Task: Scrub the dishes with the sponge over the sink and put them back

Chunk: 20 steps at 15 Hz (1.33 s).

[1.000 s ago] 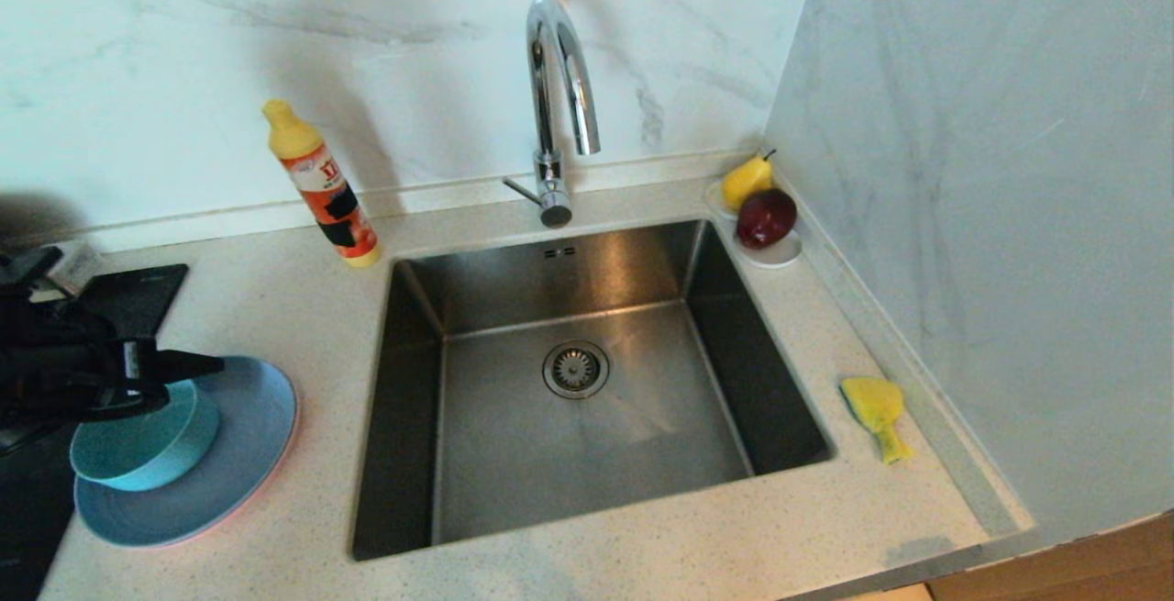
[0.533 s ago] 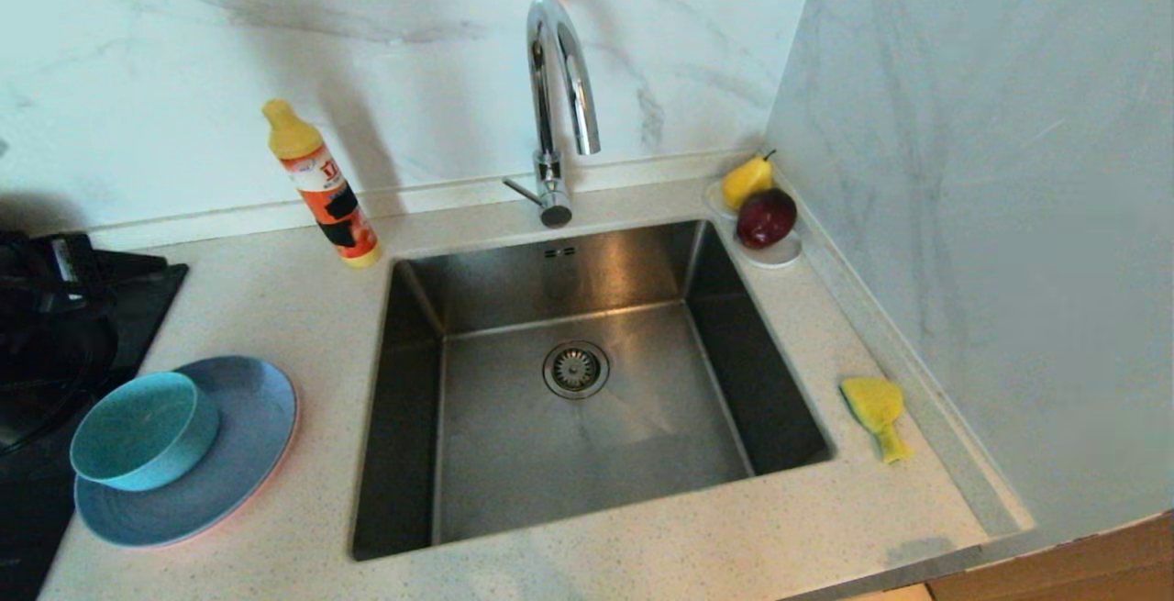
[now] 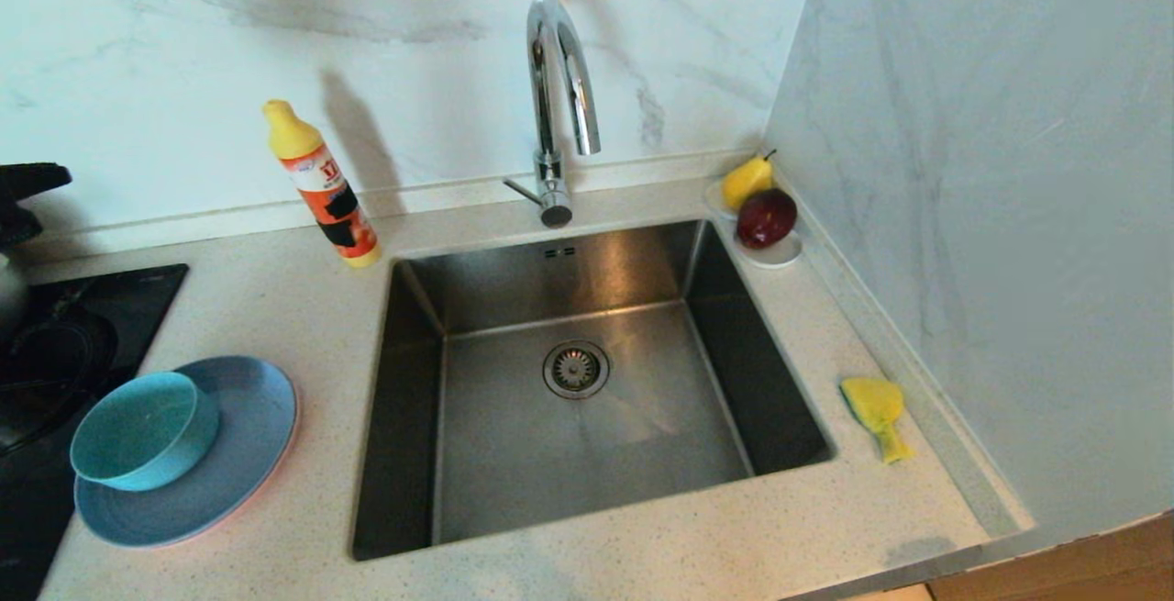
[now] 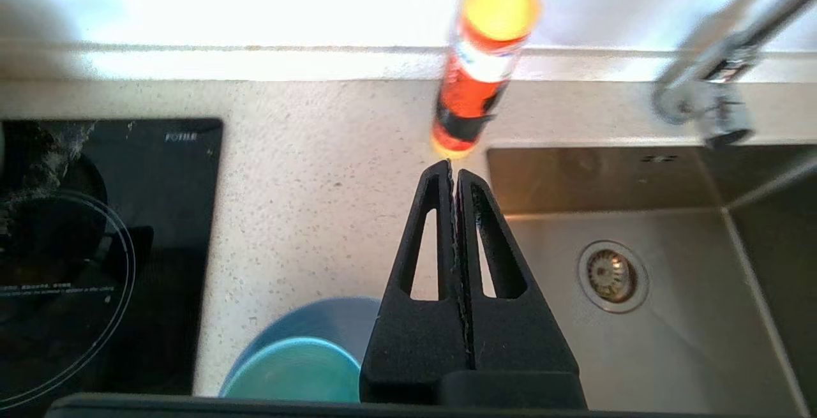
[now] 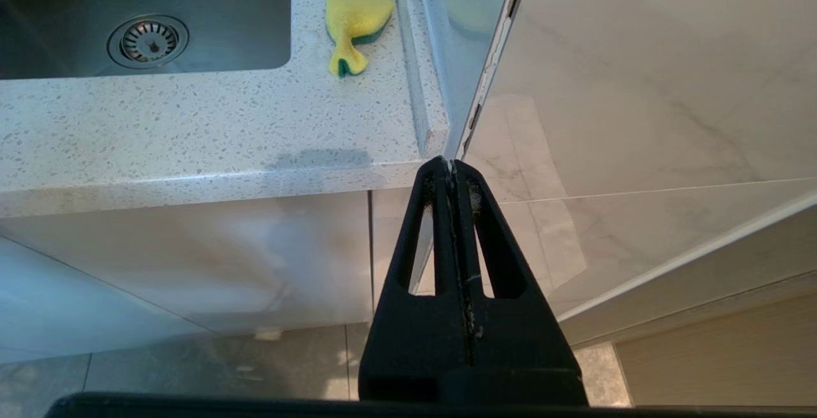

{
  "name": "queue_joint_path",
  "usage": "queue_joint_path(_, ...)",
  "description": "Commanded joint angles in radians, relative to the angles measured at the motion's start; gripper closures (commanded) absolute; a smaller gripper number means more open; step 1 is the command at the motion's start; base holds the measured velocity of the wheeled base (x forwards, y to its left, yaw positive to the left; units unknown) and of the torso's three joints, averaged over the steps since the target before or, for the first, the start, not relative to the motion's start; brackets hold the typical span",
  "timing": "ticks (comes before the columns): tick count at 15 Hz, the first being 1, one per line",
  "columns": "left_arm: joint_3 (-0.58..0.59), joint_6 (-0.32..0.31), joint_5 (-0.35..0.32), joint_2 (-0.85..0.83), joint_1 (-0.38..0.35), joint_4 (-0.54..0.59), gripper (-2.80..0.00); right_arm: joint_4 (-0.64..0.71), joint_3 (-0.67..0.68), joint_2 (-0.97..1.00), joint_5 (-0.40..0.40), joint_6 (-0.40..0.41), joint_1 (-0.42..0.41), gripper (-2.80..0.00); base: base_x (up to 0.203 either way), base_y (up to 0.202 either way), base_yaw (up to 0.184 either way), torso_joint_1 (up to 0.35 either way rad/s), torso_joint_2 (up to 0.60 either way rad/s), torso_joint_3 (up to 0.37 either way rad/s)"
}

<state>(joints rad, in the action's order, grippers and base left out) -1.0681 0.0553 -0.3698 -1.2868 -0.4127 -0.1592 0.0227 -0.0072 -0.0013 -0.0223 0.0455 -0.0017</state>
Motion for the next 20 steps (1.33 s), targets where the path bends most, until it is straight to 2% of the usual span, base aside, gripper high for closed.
queue_joint_path(1, 0.036, -0.009, 0.003, 0.127, 0.030, 0.002, 0.00, 0.000, 0.000, 0.001, -0.001, 0.000, 0.000, 0.00, 0.000, 0.000, 0.000, 0.000, 0.00, 0.000)
queue_joint_path(2, 0.059, -0.037, 0.009, 0.171, 0.037, 0.002, 0.00, 0.000, 0.000, 0.001, -0.001, 0.000, 0.000, 0.00, 0.000, 0.000, 0.000, 0.000, 0.00, 0.000)
queue_joint_path(4, 0.130, -0.171, 0.046, 0.291, 0.061, -0.002, 0.00, 0.000, 0.000, 0.001, -0.001, 0.000, 0.000, 0.00, 0.000, 0.000, 0.000, 0.000, 0.00, 0.000)
queue_joint_path(5, 0.180, -0.203, 0.082, 0.344, 0.083, -0.008, 0.00, 0.000, 0.000, 0.001, -0.001, 0.000, 0.000, 0.00, 0.000, 0.000, 0.000, 0.000, 0.00, 0.000)
queue_joint_path(9, 0.372, -0.208, 0.200, 0.596, 0.293, 0.062, 0.00, -0.001, 0.000, 0.001, -0.001, 0.002, 0.000, 0.00, 0.000, 0.000, 0.000, 0.000, 0.00, 0.000)
queue_joint_path(10, 0.439, -0.206, 0.218, 0.671, 0.318, 0.078, 0.00, 0.000, 0.000, 0.001, -0.001, 0.000, 0.000, 0.00, 0.000, 0.000, 0.000, 0.000, 0.00, 0.000)
queue_joint_path(14, 0.791, -0.203, 0.250, 0.986, 0.386, 0.100, 0.00, 0.000, 0.000, 0.001, -0.001, 0.000, 0.000, 0.00, 0.000, 0.000, 0.000, 0.000, 0.00, 0.000)
queue_joint_path(20, 1.056, -0.200, 0.287, 1.285, 0.409, 0.121, 0.00, 0.000, 0.001, 0.001, -0.001, 0.001, 0.000, 0.00, 0.000, 0.000, 0.000, 0.000, 0.00, 0.000)
